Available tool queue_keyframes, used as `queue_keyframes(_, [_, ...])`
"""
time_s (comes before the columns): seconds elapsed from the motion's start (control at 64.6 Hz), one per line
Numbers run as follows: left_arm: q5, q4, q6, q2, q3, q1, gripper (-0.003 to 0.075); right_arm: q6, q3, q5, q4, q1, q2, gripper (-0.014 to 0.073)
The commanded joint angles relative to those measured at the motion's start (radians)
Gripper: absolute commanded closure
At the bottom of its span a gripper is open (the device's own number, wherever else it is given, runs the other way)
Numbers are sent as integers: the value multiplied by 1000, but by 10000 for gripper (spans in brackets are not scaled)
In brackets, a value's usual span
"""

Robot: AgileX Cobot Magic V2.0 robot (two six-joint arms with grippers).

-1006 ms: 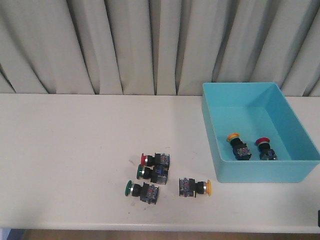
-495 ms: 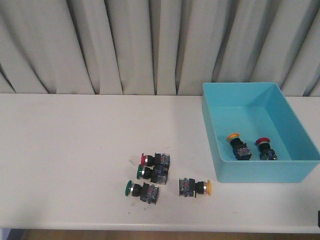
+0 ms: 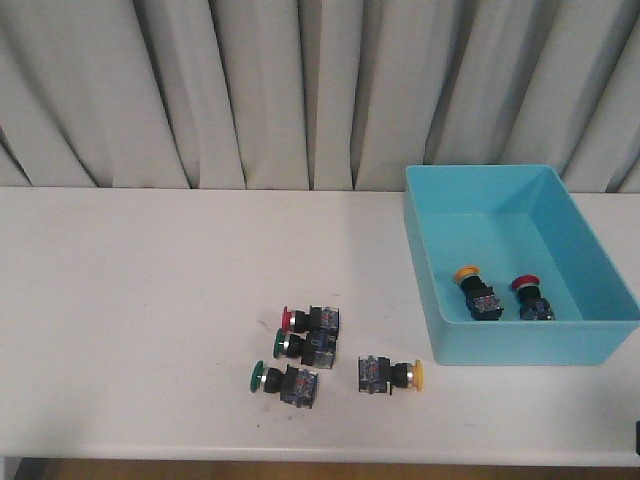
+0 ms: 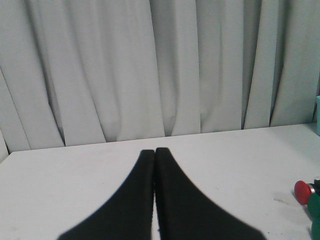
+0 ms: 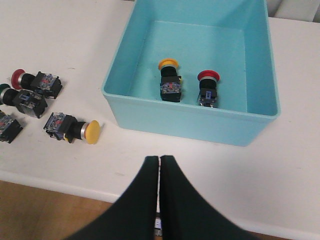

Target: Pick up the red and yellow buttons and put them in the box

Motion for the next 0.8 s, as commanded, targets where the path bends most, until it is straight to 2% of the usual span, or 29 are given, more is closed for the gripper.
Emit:
queue_keyframes(0.0, [-71,-11,-2,-14,46,-1,728,-6,-27,-63,0,-6,9,601])
queue_keyframes(0.124, [-71,-11,-2,-14,46,-1,728,-16,-19,-81,-45,-6,-10,601])
queue_keyframes(0.372, [-71,-11,-2,-14,46,-1,728,-15,189,-396,-57,-9,-265,601])
queue_keyframes(0.588, [-71,-11,-2,-14,46,-1,728,-13,296,-480,-57,-9,-394,601])
queue_keyframes(0.697, [-71,-11,-2,-14,46,-1,728,11,330,-529,-69,-9,-409,600])
queue_keyframes(0.789, [-71,-11,-2,-14,46,-1,728,91,372,-592,-144,-9,-433,599])
